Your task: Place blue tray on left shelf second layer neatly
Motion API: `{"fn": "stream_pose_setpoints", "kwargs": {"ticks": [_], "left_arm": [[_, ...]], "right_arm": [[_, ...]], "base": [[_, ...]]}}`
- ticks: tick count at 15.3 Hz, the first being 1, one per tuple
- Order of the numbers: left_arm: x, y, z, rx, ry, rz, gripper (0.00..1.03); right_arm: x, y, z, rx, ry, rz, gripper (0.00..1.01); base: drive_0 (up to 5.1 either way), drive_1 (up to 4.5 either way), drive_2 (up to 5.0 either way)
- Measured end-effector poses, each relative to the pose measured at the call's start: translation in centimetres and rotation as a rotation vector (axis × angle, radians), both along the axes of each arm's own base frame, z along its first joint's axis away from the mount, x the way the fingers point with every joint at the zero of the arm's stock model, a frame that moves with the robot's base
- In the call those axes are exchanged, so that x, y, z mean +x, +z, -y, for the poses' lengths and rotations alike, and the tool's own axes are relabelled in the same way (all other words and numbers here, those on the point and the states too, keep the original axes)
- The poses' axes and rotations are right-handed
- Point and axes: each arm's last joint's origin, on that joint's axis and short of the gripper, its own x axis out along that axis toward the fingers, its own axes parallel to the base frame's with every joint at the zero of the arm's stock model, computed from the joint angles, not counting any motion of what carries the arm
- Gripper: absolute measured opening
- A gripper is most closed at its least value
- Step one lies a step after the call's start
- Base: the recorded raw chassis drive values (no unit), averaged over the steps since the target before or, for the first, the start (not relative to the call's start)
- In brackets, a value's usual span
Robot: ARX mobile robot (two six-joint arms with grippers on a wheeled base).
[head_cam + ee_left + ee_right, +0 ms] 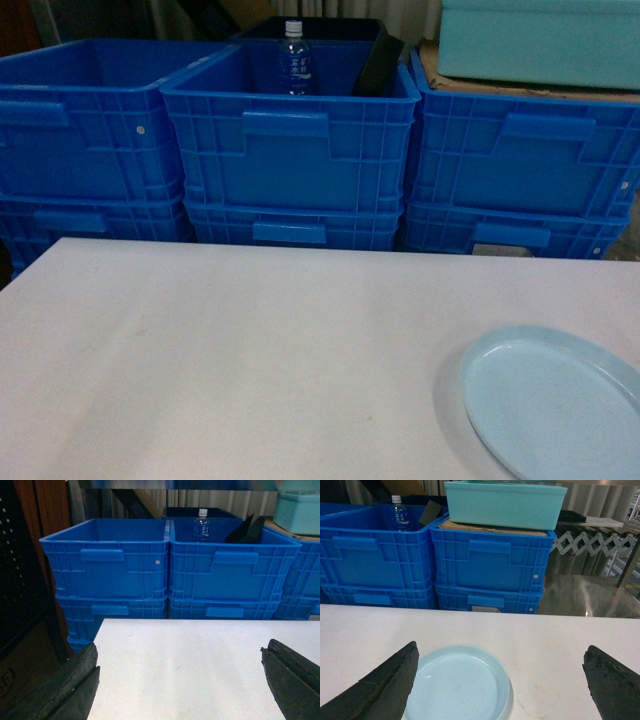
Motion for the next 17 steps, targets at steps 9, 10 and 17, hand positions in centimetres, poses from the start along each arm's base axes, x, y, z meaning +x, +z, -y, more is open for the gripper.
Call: {"fn": "stream_pose_setpoints", "kwargs": {"ticks": [9, 10, 17], "left_arm": [[0.00, 0.00, 0.00, 0.000, 0.000, 0.000, 0.98], [0.00, 0.00, 0.00, 0.000, 0.000, 0.000, 0.98], [0.00, 0.00, 0.00, 0.000, 0.000, 0.000, 0.98]], "right_arm": [[0.00, 0.00, 0.00, 0.000, 0.000, 0.000, 0.98], [0.00, 0.00, 0.00, 0.000, 0.000, 0.000, 0.98], [0.00, 0.00, 0.00, 0.000, 0.000, 0.000, 0.98]], "base": [[0.0, 0.00, 0.0], [0.0, 0.00, 0.0], [0.0, 0.00, 0.0]]}}
